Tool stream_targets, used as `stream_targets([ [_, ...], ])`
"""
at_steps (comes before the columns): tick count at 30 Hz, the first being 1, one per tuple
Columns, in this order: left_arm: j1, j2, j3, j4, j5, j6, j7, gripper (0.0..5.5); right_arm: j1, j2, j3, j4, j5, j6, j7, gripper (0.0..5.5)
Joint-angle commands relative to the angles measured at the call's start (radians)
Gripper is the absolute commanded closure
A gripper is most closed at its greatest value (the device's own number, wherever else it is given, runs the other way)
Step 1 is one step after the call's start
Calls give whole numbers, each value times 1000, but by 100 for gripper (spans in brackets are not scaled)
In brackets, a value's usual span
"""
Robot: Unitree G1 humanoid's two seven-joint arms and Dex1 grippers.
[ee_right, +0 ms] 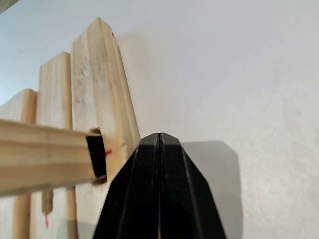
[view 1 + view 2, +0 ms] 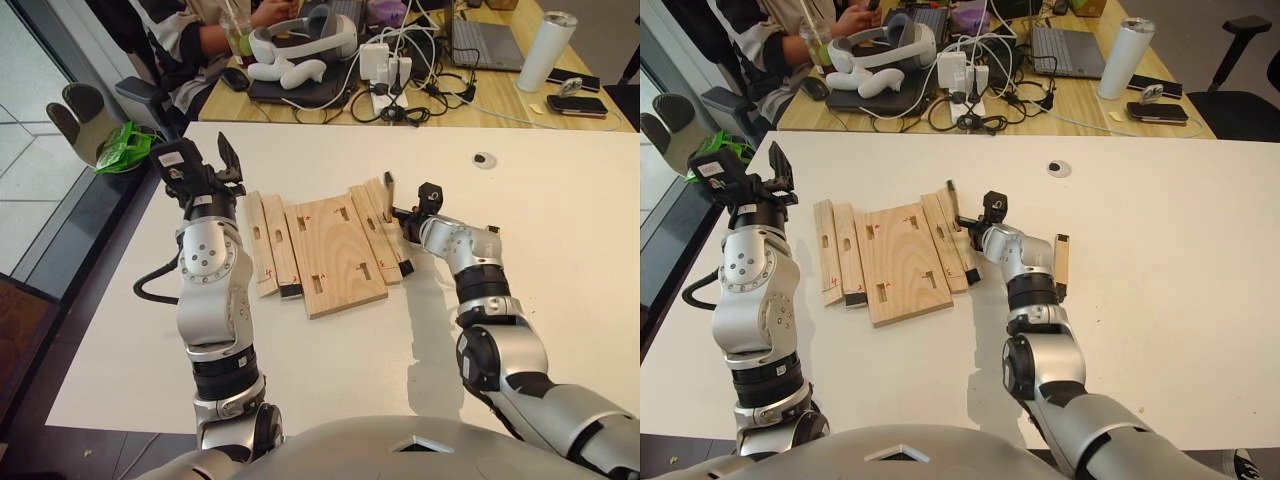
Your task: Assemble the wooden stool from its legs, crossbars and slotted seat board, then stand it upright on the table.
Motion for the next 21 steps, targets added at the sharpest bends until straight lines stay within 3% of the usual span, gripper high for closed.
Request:
stream_targets([
  [1, 13, 0, 6, -17, 11, 15, 7, 246, 145, 2, 44, -331, 15, 190, -35, 547],
  [6, 22, 10, 14, -16, 14, 17, -4, 246, 235, -16, 73, -614, 20, 318, -32, 547],
  [10, 18, 57, 51, 13, 13, 24, -29, 246, 284, -79, 162, -744, 7, 330, 18, 547],
  [16, 18, 91, 68, 22, 10, 31, -52, 246, 326, -174, 306, -836, -74, 227, 43, 461],
  [19, 19, 80, 57, 18, 14, 33, -51, 246, 314, -188, 333, -820, -168, 113, -14, 409],
  [21, 17, 76, 48, 18, 15, 33, -51, 246, 294, -180, 329, -779, -200, 53, -31, 407],
])
